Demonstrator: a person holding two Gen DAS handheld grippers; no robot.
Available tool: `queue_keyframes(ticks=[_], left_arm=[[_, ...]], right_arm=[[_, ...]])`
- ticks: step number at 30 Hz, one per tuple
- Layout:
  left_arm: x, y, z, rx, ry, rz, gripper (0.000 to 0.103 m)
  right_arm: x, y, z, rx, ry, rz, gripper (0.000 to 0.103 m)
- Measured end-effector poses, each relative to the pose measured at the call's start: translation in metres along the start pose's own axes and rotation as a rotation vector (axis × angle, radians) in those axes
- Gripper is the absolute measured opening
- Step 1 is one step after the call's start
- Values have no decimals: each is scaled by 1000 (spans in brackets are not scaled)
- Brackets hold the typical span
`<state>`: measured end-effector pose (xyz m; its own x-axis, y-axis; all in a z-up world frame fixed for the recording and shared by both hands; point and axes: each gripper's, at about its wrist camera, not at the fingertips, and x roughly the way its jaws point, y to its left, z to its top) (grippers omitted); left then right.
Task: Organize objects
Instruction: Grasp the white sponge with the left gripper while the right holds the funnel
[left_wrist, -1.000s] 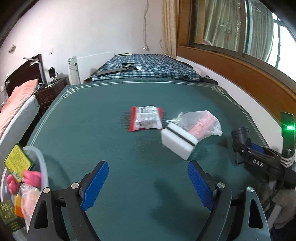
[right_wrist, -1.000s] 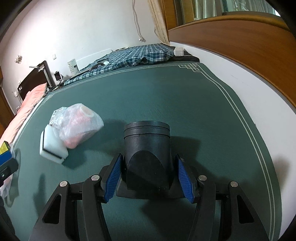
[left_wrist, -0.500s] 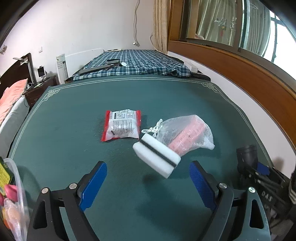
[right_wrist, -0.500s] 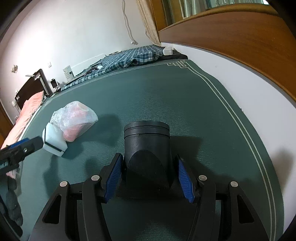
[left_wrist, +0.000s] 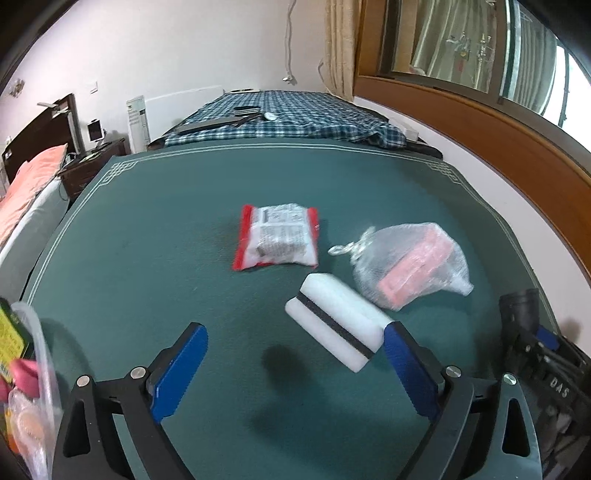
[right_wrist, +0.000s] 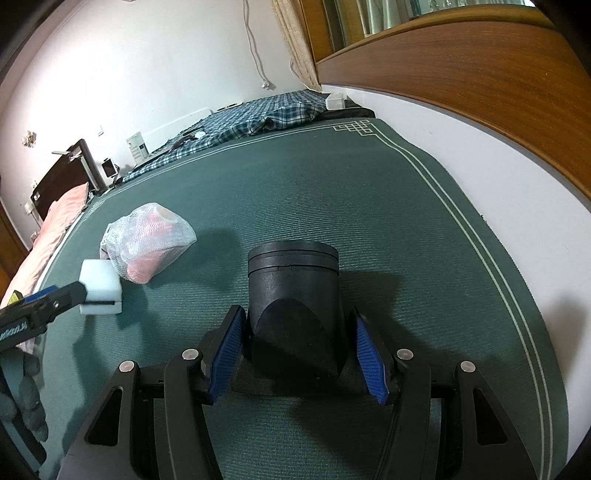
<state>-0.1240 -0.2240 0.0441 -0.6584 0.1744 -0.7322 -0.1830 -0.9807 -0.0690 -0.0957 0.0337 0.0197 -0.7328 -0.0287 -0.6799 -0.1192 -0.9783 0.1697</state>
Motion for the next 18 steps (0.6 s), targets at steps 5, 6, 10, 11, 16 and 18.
queue_keyframes(ticks=[5,6,10,11,16,18], left_arm=[[-5,7,-8,-9,9,11,98],[-6,7,-9,-5,9,10,98],[-7,1,-8,16,4,-2,98],[-7,0,-7,20,3,-5,98],[6,-9,-3,54,12,-10,98],[14,-13,-3,72,25,-14,98]], right_arm=[[0,-1,0,0,0,0,59],[0,-1,0,0,0,0,59],[0,-1,0,0,0,0,59],[0,0,-1,0,0,0,59],[0,-1,-1,0,0,0,59],[0,-1,-1,0,0,0,59]])
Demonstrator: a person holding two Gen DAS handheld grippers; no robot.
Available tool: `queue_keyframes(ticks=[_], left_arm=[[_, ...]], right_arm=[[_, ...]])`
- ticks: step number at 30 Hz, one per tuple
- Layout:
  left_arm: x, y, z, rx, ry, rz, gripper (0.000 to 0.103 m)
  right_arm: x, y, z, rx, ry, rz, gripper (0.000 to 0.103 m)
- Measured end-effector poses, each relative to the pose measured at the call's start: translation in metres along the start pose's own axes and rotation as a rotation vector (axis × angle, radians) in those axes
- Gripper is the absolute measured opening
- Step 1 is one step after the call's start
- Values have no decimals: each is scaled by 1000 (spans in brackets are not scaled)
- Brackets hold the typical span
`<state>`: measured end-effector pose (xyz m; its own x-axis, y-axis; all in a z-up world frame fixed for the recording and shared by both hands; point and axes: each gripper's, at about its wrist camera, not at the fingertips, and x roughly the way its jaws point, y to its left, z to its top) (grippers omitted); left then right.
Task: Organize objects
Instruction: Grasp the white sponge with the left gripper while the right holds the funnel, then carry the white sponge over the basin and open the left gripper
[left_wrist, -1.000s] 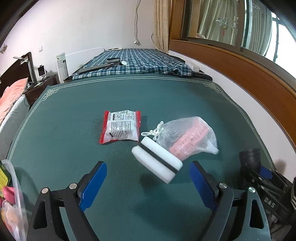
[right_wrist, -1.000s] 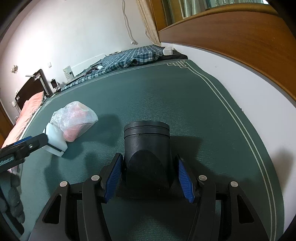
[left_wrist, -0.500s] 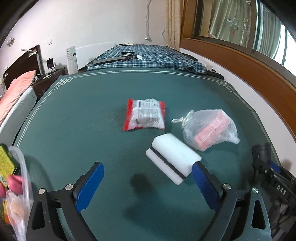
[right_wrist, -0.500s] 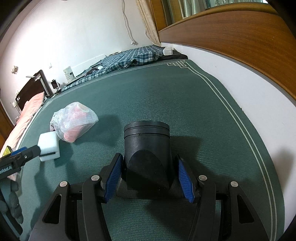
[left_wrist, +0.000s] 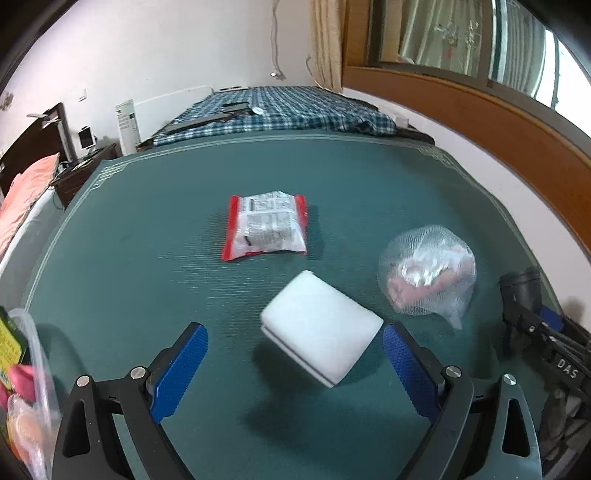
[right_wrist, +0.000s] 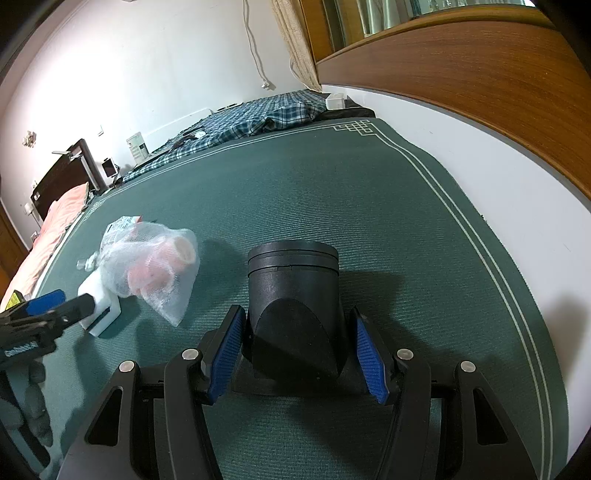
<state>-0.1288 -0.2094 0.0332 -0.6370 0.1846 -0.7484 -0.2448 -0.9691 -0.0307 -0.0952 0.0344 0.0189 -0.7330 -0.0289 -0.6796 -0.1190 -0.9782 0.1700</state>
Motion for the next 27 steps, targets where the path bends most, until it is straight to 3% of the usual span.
queue_keyframes(ticks=[12,15,19,27], left_arm=[[17,-8,2,44,15,15,97],[19,-9,1,53,18,5,91],[19,-12,1,61,23,-30,74],[10,-7,0,50,2,-9,71]], right_arm=[[0,0,0,0,0,-1,60],[0,0,0,0,0,-1,60],[0,0,0,0,0,0,60],[0,0,0,0,-1,0,60]])
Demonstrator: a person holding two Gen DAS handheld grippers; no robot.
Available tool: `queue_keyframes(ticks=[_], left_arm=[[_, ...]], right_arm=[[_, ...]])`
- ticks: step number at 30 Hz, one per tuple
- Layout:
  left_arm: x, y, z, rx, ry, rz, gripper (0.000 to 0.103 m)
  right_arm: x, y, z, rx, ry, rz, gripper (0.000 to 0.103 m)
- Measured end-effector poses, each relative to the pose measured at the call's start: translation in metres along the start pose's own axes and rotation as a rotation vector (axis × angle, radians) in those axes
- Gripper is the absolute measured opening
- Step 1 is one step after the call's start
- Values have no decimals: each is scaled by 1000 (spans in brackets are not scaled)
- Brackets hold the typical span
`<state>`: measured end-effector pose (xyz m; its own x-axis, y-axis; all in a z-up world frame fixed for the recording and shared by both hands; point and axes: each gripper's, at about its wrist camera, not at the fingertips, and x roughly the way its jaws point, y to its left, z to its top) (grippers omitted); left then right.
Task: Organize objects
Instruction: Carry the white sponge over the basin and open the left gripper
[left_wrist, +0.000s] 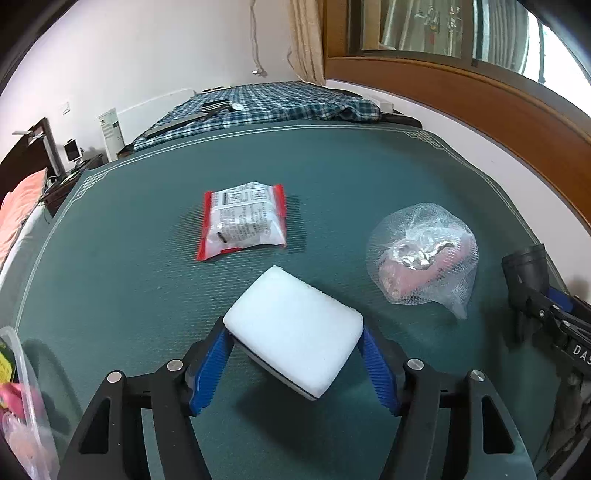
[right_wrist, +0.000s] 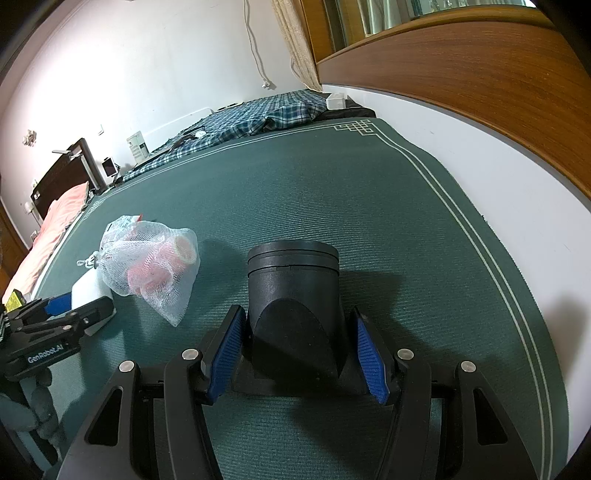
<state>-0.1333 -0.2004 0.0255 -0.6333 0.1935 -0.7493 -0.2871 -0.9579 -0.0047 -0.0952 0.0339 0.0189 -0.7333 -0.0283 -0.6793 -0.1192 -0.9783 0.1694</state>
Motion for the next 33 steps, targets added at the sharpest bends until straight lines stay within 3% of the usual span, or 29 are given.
queue_keyframes(ticks=[21,33], left_arm=[[-71,8,-18,-36,-101,29,71],[-95,35,-36,-100,-122,68,71]], right_arm=[[-1,-1,0,2,-3,2,59],[-9,-1,-6,23,-10,11,59]])
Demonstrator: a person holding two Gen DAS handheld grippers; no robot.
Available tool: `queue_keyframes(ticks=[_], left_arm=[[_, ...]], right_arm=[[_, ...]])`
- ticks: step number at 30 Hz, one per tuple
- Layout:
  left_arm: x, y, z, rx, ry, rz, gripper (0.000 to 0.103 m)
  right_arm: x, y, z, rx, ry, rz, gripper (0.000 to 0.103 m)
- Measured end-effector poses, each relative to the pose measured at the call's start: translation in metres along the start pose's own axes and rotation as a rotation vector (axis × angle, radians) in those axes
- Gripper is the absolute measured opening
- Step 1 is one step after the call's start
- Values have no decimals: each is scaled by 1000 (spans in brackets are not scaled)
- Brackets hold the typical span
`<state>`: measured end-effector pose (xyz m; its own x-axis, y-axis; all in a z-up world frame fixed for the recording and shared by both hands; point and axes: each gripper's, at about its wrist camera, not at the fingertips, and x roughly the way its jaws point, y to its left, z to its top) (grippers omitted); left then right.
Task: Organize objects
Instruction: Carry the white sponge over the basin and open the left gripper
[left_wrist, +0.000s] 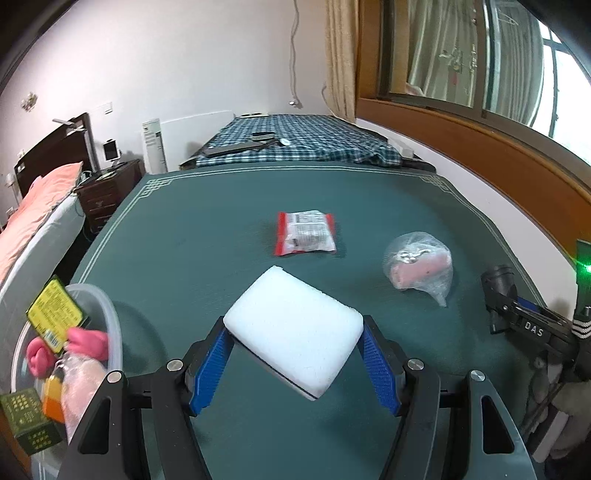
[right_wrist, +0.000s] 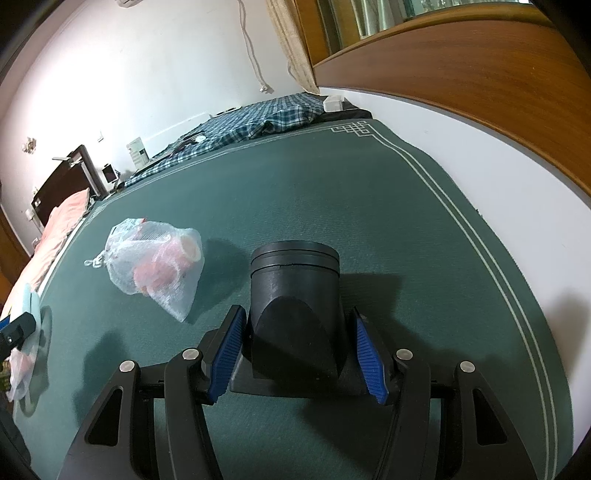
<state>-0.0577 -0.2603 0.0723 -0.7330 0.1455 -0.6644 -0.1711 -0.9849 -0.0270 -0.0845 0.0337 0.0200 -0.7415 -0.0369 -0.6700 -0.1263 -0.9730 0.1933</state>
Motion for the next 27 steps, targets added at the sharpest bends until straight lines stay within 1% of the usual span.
queue_keyframes(ticks=[11,17,19,21,23,27], left_arm=[[-23,51,-11,-82,-24,80,71],[-41,88,-20,-129,-43,138,72],[-46,99,-22,-143,-48,157,72],[-51,112,-25,-162,-54,179,72],[-56,126,-28,-183,-58,199,72],[-64,153,-34,-223,-60,238,72]], right_arm=[[-15,16,-22,-21,26,44,59],[-24,25,-30,3,44,89,58],[-30,31,-33,0,41,101,57],[-34,37,-34,-1,44,117,51],[-38,45,-36,-2,47,140,51],[-38,61,-38,-38,49,142,50]])
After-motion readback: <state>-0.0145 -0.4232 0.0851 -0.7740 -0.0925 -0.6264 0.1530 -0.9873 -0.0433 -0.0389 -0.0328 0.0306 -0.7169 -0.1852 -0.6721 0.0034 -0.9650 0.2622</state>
